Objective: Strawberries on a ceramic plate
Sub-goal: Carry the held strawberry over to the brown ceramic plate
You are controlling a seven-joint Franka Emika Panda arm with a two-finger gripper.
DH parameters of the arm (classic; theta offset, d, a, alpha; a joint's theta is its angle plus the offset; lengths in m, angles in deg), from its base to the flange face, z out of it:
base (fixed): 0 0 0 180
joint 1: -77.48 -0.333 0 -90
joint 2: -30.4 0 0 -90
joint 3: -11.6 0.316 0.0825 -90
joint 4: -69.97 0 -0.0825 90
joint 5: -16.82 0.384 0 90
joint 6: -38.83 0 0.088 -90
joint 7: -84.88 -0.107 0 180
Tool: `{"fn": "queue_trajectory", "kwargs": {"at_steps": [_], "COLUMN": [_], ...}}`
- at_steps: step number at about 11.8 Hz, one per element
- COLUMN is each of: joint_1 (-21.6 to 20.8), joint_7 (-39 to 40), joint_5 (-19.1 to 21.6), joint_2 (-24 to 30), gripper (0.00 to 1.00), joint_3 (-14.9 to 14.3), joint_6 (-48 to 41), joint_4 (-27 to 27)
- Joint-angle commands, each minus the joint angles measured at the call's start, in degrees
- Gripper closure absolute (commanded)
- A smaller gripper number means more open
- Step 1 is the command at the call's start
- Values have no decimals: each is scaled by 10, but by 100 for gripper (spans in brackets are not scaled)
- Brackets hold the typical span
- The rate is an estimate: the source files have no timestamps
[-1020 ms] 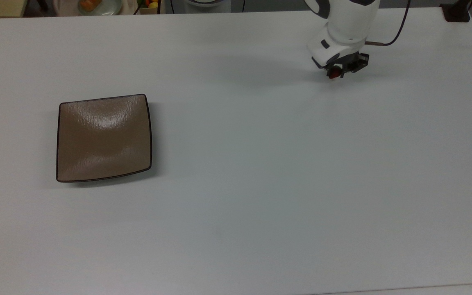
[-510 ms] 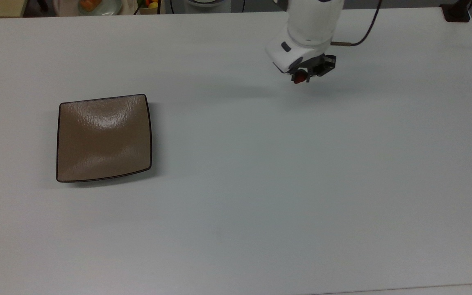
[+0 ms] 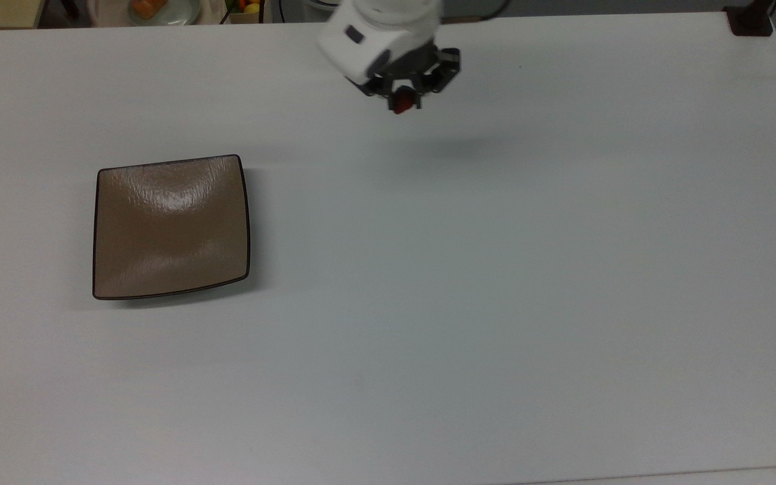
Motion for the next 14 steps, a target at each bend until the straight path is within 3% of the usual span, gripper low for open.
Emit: {"fn": "queue_trajectory", "kwargs": {"at_steps": [1, 5, 10, 14], "joint_1": [12, 43, 86, 88], "joint_7": [119, 242, 275, 298], "joint_5": [-12, -20, -20, -21], "joint_2": [14, 10, -6, -14], "gripper": [87, 87, 87, 87], "joint_3": [-53, -96, -99, -112], "joint_6": [-21, 55, 225, 314], "joint_4": [-23, -19, 29, 84]}}
